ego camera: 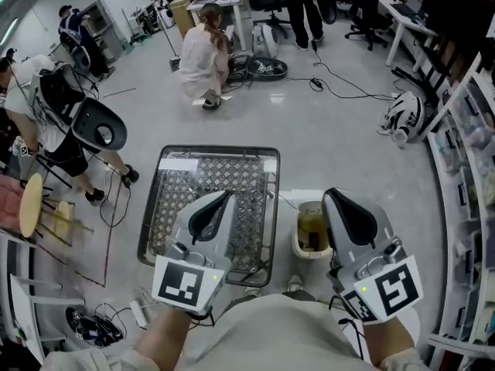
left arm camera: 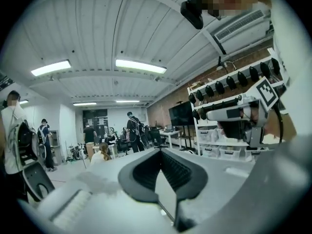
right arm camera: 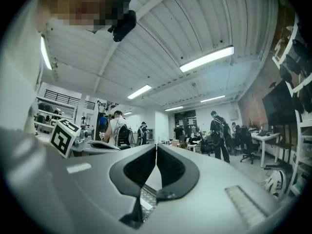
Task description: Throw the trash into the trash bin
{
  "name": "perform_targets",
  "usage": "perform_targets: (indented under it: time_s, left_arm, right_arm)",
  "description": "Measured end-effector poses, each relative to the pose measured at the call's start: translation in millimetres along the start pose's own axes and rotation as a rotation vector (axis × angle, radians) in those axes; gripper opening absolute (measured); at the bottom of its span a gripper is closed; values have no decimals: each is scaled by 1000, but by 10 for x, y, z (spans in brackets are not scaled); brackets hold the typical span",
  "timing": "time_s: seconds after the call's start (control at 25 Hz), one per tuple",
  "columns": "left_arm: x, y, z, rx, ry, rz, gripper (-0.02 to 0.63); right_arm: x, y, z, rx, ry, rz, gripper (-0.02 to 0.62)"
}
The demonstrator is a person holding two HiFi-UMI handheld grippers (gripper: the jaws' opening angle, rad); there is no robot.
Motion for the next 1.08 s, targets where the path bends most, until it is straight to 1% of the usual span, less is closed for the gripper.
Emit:
perform_targets:
  time_s: [0.16,0.24,0.36,0.48,0.68,1.08]
  left_arm:
    - [228,-125,-130,39,41,59,2]
    - [289,-169,-178,58,50,78,2]
    - [293,-225,-217,74,46,73,2]
    - [241,-263,-210,83,32,67,2]
    - [230,-373,-292,101,23,55,2]
    - [198,-396,-284,100,22,48,2]
  right_arm:
    - [222,-151,51,52,33,-32,5]
    - [296,-192,70,69,40,-27,5]
    - [345,-237,119,91,46,-38,5]
    - [306,-226,184,106,36,-46,5]
    - [282,-293,269,115,15,-43,5]
    - [180,-292,356,122,-11,-35,5]
Point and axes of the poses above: the fingertips, and each gripper's own axes: z forward along the fingers, y to its right, x out of its top, the point moved 2 cm from there along -z, backward along the fingers, and after that the axes turned 11 degrees about z, right-handed, at the moved point
